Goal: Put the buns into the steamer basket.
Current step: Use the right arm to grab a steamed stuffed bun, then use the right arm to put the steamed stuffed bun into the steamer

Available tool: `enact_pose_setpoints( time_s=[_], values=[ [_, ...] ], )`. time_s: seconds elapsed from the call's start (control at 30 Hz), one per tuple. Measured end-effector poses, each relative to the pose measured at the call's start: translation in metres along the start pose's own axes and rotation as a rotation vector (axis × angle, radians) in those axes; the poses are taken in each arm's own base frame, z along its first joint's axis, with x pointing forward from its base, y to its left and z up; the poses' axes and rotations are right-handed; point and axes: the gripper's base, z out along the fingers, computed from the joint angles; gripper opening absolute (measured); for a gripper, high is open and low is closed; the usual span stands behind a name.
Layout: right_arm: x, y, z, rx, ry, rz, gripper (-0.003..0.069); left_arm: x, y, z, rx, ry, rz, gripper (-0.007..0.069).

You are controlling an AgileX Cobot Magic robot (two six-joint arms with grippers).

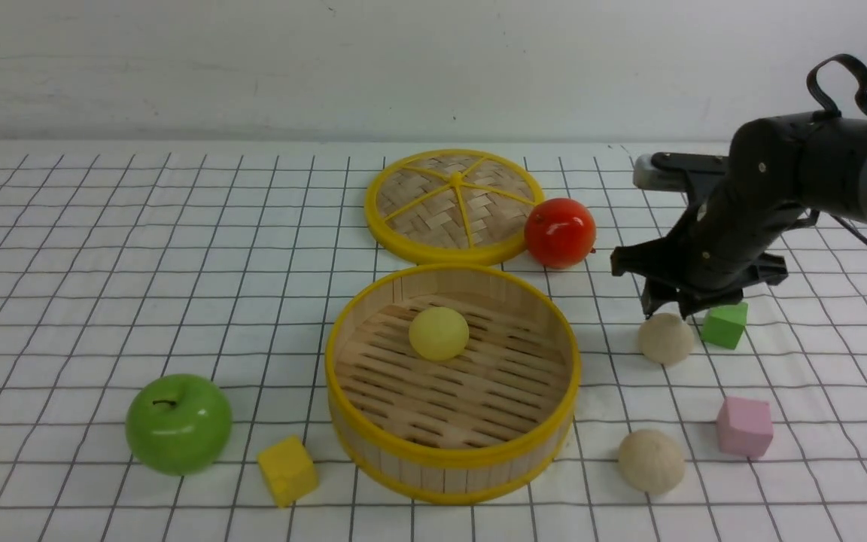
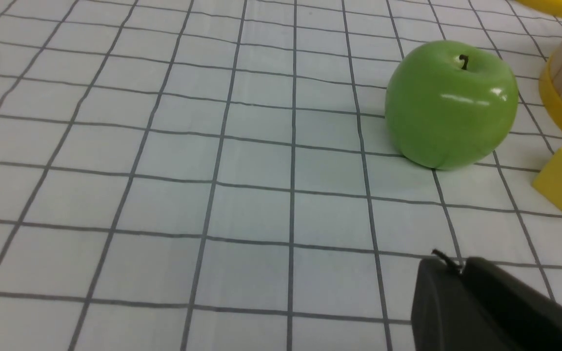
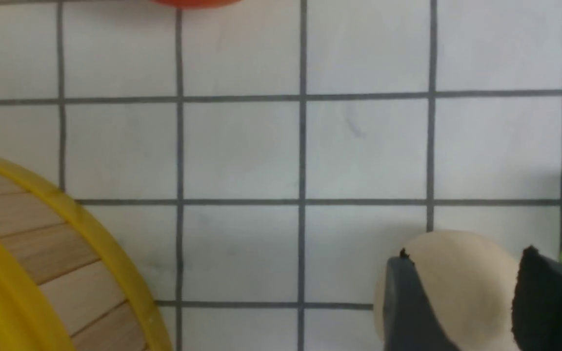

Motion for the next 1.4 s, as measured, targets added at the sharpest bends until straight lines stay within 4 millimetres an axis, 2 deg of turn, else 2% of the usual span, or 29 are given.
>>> enact_pose_setpoints(
  time_s=[0.27,0.33,0.47,0.53,0.63,0.83,0.9,0.93,1.03,1.1,1.13,1.2,1.3,1.4],
  values=[
    [0.004,-0.002,0.013,0.013,0.033,-0.005,0.03,0.0,0.0,0.0,0.0,0.0,0.0,0.006],
    [0.004,-0.002,0.015,0.014,0.038,-0.013,0.0265,0.0,0.0,0.0,0.0,0.0,0.0,0.0062],
    [0.006,-0.003,0.015,0.017,0.054,-0.031,0.0108,0.0,0.0,0.0,0.0,0.0,0.0,0.0071],
    [0.005,-0.002,0.012,0.017,0.052,-0.031,0.0027,0.0,0.0,0.0,0.0,0.0,0.0,0.0071],
    [0.004,-0.002,0.005,0.015,0.046,-0.031,0.001,0.0,0.0,0.0,0.0,0.0,0.0,0.0071],
    [-0.001,0.006,-0.028,-0.016,-0.01,-0.03,0.001,0.0,0.0,0.0,0.0,0.0,0.0,0.0074],
    [0.0,0.023,-0.047,-0.063,-0.044,-0.064,0.001,0.0,0.0,0.0,0.0,0.0,0.0,0.0076],
    [0.0,0.025,-0.049,-0.065,-0.046,-0.07,0.001,0.0,0.0,0.0,0.0,0.0,0.0,0.0076],
    [0.012,0.061,-0.056,-0.138,-0.046,-0.166,0.001,0.0,0.0,0.0,0.0,0.0,0.0,0.0081],
    [0.019,0.081,-0.054,-0.167,-0.043,-0.229,0.001,0.0,0.0,0.0,0.0,0.0,0.0,0.0083],
    [0.019,0.081,-0.054,-0.167,-0.045,-0.231,0.001,0.0,0.0,0.0,0.0,0.0,0.0,0.0083],
    [0.026,0.102,-0.053,-0.198,-0.07,-0.291,0.001,0.0,0.0,0.0,0.0,0.0,0.0,0.0086],
    [0.03,0.117,-0.047,-0.215,-0.102,-0.327,0.0013,0.0,0.0,0.0,0.0,0.0,0.0,0.009],
    [0.032,0.121,-0.035,-0.207,-0.102,-0.35,0.0025,0.0,0.0,0.0,0.0,0.0,0.0,0.0092]
  ],
)
